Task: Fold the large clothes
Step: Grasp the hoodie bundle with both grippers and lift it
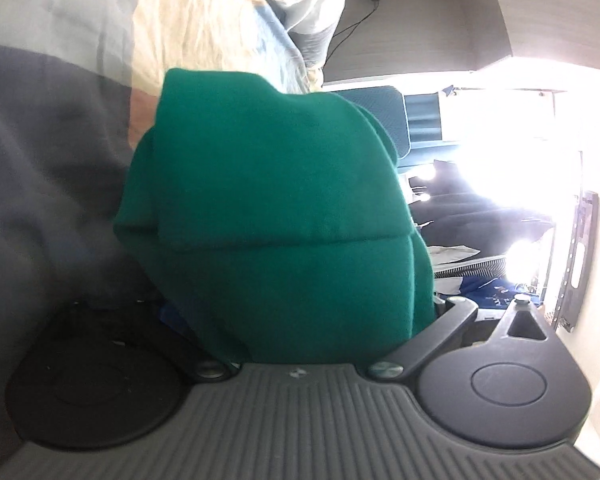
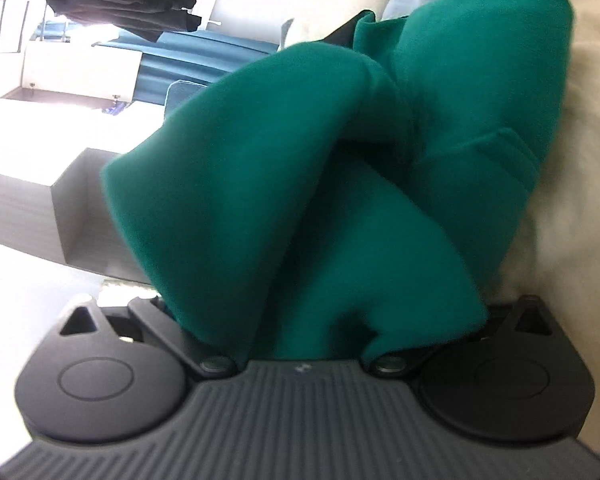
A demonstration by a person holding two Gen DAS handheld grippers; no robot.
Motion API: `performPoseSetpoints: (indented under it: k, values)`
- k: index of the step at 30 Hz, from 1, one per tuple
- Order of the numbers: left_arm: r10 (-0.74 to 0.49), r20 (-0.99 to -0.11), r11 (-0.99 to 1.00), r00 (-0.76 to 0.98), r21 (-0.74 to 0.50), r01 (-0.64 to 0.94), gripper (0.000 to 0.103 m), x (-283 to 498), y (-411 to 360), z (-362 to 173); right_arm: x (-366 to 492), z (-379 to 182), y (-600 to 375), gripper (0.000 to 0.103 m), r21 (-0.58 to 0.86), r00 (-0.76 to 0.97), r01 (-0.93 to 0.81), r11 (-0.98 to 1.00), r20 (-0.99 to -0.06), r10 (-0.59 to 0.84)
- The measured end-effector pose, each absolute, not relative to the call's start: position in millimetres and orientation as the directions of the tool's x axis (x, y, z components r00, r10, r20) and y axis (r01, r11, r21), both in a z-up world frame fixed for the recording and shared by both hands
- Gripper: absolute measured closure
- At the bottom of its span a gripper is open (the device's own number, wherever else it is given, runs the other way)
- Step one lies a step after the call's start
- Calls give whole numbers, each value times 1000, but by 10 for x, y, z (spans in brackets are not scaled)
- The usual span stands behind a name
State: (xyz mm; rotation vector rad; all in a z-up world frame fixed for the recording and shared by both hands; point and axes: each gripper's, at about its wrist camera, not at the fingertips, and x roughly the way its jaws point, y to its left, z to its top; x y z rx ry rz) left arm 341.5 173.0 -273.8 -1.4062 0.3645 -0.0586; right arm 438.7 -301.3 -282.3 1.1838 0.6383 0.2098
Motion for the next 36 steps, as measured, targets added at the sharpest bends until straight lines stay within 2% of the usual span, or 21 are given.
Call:
performPoseSetpoints:
  k: [5,6,9,12,17,18,20,21,23,26,29,36]
  values:
    - [-256,-225,189,940,-965,-179,0,3426,1754,-2672,4515,-2764,-2826,2,843,809,162,513,-411,419]
    - [-256,-231,182,939,-965,-188,0,3429,1781,-2675,4525,-2756,-2801,12,830,806,149,538,-417,421]
    - [-247,-269,183,931,-956,-228,0,3424,1796,-2688,4533,-2740,-2803,34,820,800,127,558,-418,431]
    - [-233,-302,188,924,-947,-262,0,3433,1761,-2688,4548,-2697,-2807,46,817,801,104,567,-407,440]
    - [-224,-353,224,908,-926,-305,2,3445,1704,-2650,4463,-2713,-2797,47,817,817,74,572,-379,435]
    - [-220,-367,238,904,-919,-315,4,3447,1690,-2635,4454,-2712,-2797,47,814,819,68,576,-376,434]
    - [-205,-404,284,891,-896,-341,19,3489,1713,-2596,4400,-2718,-2792,47,812,823,56,581,-367,434]
    - [-198,-418,310,887,-885,-348,22,3482,1697,-2579,4390,-2707,-2794,48,814,824,51,579,-362,436]
    - [-183,-446,362,876,-859,-362,40,3479,1680,-2528,4382,-2666,-2787,50,814,826,41,579,-354,439]
    - [-163,-461,418,872,-833,-363,55,3452,1649,-2420,4314,-2632,-2836,55,805,830,-1,594,-331,450]
    - [-153,-466,468,871,-811,-352,61,3420,1615,-2312,4214,-2579,-2889,58,800,833,-23,600,-316,453]
    - [-202,-455,530,867,-795,-294,64,3206,1487,-2073,3961,-2346,-3046,59,784,849,-56,618,-288,443]
